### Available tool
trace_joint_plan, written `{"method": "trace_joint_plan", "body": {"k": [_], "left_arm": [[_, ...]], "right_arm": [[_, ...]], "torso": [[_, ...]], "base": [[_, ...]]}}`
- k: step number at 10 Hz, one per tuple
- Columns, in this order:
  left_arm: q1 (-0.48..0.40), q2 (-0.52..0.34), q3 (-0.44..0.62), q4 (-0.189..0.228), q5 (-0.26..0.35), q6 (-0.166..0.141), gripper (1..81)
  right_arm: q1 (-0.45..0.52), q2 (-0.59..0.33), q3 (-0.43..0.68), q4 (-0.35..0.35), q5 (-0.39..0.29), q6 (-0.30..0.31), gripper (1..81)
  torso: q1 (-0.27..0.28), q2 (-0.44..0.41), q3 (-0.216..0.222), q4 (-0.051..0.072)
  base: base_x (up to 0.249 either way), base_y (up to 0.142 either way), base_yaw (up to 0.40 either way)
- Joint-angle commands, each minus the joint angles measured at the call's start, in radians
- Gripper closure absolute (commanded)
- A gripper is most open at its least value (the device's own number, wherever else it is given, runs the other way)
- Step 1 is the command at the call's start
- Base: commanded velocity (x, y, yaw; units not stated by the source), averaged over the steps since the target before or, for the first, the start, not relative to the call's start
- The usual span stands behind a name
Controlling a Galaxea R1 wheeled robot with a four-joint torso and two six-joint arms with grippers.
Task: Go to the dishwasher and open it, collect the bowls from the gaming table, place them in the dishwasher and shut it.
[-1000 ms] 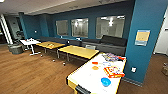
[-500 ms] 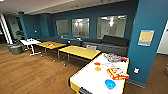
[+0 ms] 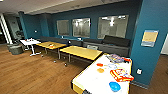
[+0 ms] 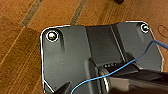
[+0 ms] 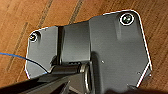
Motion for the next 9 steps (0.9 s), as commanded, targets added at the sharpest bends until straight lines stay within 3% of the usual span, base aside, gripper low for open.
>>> {"method": "trace_joint_plan", "body": {"k": [1,9], "left_arm": [[-0.054,0.002,-0.002,-0.004,0.048,0.003,1.0],[-0.054,0.004,-0.002,-0.003,0.048,0.003,1.0]], "right_arm": [[0.053,0.0,0.0,-0.003,-0.047,0.0,1.0],[0.054,-0.001,-0.003,-0.003,-0.047,0.0,1.0]], "torso": [[0.0,0.0,0.0,0.0],[0.0,0.0,0.0,0.0]], "base": [[0.084,0.103,0.0],[0.083,0.104,0.0]]}}
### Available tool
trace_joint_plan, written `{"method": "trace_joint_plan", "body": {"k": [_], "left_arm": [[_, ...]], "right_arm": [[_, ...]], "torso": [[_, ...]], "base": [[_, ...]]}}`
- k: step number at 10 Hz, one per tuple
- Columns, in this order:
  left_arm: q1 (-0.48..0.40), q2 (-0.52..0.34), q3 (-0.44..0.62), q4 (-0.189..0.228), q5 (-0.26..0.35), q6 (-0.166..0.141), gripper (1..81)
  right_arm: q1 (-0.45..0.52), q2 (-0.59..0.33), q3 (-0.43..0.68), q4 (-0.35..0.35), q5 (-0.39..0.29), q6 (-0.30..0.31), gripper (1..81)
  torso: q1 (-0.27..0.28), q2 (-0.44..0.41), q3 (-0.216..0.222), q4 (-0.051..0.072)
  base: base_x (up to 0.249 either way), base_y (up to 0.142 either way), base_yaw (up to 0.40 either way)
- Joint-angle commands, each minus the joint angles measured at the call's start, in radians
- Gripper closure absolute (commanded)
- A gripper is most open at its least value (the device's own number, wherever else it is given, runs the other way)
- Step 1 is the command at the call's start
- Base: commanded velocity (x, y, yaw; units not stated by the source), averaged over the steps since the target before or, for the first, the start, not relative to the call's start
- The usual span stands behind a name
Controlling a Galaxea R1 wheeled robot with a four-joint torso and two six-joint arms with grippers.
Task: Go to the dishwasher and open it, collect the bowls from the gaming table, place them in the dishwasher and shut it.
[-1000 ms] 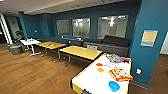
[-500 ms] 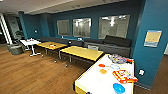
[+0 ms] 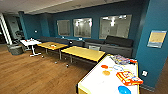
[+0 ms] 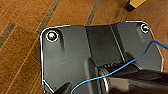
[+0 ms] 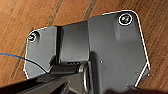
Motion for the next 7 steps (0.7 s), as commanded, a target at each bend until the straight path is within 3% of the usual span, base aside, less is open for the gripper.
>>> {"method": "trace_joint_plan", "body": {"k": [1,7], "left_arm": [[-0.052,0.005,-0.002,-0.003,0.048,0.003,1.0],[-0.054,0.008,-0.002,-0.004,0.048,0.003,1.0]], "right_arm": [[0.053,0.0,-0.002,-0.003,-0.046,0.0,1.0],[0.053,-0.003,0.003,-0.004,-0.047,-0.002,1.0]], "torso": [[0.0,0.0,0.0,0.0],[0.0,0.0,0.0,0.0]], "base": [[0.083,0.104,0.0],[0.073,0.104,0.0]]}}
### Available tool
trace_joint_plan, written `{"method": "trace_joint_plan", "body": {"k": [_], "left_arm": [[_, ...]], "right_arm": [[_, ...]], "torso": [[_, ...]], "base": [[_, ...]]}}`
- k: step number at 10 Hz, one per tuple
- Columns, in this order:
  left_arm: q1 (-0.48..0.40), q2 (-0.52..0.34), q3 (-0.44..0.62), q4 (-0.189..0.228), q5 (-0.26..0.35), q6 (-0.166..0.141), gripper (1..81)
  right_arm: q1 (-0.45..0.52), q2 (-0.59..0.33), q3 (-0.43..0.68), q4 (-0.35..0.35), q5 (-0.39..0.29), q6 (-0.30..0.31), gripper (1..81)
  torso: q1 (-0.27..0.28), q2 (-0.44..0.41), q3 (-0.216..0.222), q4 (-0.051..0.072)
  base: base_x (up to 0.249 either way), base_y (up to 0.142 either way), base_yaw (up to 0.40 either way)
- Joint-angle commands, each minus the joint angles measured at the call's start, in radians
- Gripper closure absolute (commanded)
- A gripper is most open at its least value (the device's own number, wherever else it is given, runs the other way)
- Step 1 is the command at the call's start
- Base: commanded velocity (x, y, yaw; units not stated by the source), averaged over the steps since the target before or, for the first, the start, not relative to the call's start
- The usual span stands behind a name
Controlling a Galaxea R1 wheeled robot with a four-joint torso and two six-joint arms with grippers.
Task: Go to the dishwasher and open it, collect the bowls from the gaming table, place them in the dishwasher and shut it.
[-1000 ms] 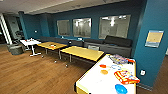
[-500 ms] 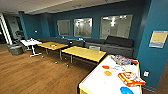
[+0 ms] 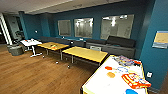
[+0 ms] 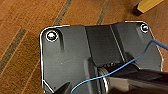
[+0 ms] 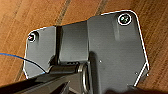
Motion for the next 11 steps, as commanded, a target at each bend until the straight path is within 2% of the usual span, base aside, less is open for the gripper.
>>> {"method": "trace_joint_plan", "body": {"k": [1,8,11], "left_arm": [[-0.054,0.002,-0.002,-0.004,0.048,0.003,1.0],[-0.053,0.005,-0.002,0.003,0.049,0.002,1.0],[-0.054,0.008,-0.002,0.005,0.049,0.002,1.0]], "right_arm": [[0.056,0.001,0.004,-0.003,-0.048,-0.002,1.0],[0.056,0.004,0.001,-0.003,-0.048,0.0,1.0],[0.061,0.004,0.001,-0.003,-0.049,0.0,1.0]], "torso": [[0.0,0.0,0.0,0.0],[0.0,0.0,0.0,0.0],[0.001,0.0,0.0,0.0]], "base": [[0.065,0.104,0.0],[0.064,0.085,0.0],[0.021,0.0,0.0]]}}
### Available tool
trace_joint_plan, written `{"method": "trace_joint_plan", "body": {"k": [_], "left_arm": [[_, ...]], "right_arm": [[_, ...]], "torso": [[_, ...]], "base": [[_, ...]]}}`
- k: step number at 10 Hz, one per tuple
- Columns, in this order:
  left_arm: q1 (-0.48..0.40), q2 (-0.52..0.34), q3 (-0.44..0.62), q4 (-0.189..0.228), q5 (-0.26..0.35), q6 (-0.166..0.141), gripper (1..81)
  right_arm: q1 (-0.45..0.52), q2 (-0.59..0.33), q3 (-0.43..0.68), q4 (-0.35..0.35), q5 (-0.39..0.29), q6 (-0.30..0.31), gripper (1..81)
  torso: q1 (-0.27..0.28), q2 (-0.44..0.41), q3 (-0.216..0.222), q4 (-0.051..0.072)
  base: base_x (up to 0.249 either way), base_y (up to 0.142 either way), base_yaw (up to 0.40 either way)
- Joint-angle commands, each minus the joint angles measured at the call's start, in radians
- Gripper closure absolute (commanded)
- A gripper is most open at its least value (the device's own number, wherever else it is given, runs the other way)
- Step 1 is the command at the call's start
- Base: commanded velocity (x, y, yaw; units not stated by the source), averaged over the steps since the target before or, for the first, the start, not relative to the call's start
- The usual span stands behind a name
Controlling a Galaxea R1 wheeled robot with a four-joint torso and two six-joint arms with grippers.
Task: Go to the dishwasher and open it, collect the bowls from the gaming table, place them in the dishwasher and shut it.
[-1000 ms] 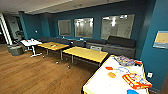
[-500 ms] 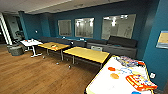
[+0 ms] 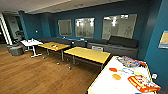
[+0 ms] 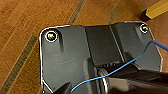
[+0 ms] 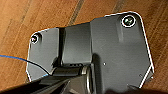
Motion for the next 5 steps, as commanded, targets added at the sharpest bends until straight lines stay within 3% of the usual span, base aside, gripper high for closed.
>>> {"method": "trace_joint_plan", "body": {"k": [1,5], "left_arm": [[-0.054,0.009,-0.002,0.006,0.049,0.002,1.0],[-0.052,0.006,-0.002,0.002,0.051,0.002,1.0]], "right_arm": [[0.052,-0.003,-0.001,-0.003,-0.05,-0.002,1.0],[0.052,-0.001,0.003,-0.003,-0.048,-0.002,1.0]], "torso": [[0.0,0.0,0.0,0.0],[-0.001,0.0,0.0,0.0]], "base": [[0.0,0.0,0.0],[0.0,0.0,0.0]]}}
